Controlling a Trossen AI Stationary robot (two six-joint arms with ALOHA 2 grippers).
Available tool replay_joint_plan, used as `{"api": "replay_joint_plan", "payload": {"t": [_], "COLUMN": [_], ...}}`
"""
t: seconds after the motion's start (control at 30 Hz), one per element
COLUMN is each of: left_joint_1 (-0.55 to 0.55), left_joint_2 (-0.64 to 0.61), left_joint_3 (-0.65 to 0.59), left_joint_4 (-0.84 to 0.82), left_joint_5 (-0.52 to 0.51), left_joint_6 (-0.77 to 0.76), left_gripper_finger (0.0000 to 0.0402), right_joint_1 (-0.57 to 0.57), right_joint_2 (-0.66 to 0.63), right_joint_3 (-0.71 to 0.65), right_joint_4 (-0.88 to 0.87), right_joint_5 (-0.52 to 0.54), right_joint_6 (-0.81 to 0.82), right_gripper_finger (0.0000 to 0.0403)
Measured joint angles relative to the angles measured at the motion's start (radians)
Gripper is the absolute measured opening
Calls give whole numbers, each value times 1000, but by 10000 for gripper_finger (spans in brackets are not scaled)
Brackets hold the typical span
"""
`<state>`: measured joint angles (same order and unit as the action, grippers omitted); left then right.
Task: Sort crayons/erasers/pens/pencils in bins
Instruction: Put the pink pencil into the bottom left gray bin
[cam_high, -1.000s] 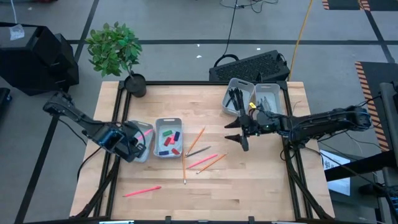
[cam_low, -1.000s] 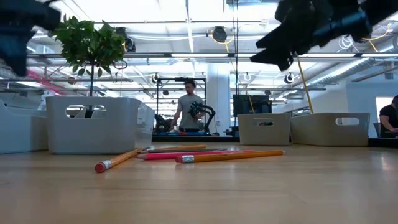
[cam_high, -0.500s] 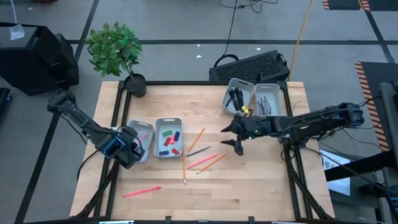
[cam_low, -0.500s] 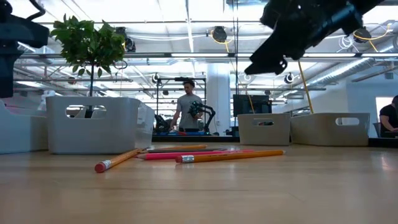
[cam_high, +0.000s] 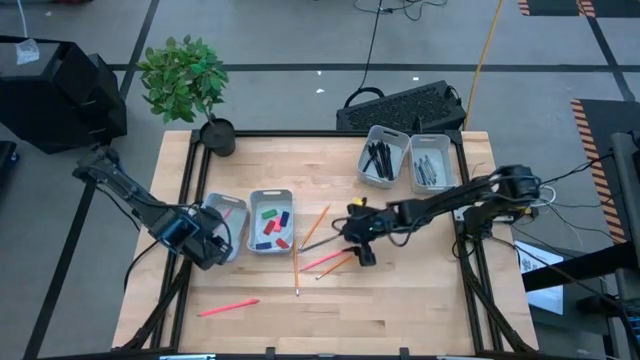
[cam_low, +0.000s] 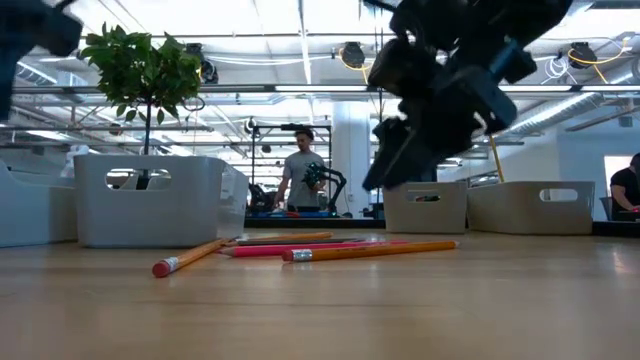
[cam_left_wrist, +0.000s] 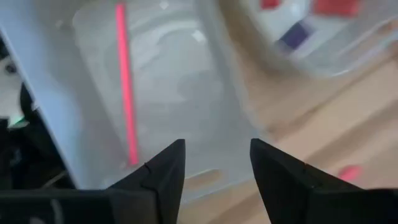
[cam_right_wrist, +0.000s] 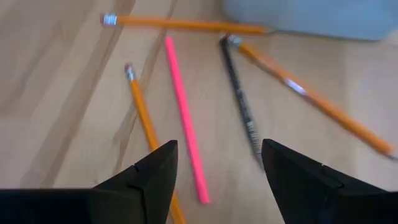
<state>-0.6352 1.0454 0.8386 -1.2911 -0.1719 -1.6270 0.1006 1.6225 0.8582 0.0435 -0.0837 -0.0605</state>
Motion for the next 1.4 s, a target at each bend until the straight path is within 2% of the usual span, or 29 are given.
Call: {"api": "replay_joint_plan", "payload": {"t": [0.17, 0.3, 0.5, 0.63, 0.87, 1.17, 1.27, 1.4], "left_joint_1": [13, 14, 15, 21, 50, 63, 63, 63], "left_joint_2": [0, 0, 74, 146, 225, 247, 247, 247], "left_joint_3": [83, 100, 100, 100, 100, 100, 100, 100], "left_joint_4": [50, 197, 583, 740, 825, 856, 860, 878], "left_joint_5": [-129, -270, -414, -453, -459, -459, -459, -458], "left_joint_6": [12, 58, 375, 489, 500, 493, 473, 470], "left_gripper_finger": [168, 157, 142, 138, 138, 138, 138, 138], "right_joint_1": [25, 34, 29, 13, -15, -16, -30, -48], "right_joint_2": [85, 149, 196, 214, 287, 383, 384, 377], "right_joint_3": [9, 9, 9, 8, -30, -34, -33, -52], "right_joint_4": [87, 121, 276, 360, 542, 603, 568, 547], "right_joint_5": [-36, -80, -106, -164, -229, -267, -273, -278], "right_joint_6": [-60, -35, -61, -76, -110, -108, -109, -127], "right_gripper_finger": [191, 162, 128, 119, 116, 116, 115, 95]}}
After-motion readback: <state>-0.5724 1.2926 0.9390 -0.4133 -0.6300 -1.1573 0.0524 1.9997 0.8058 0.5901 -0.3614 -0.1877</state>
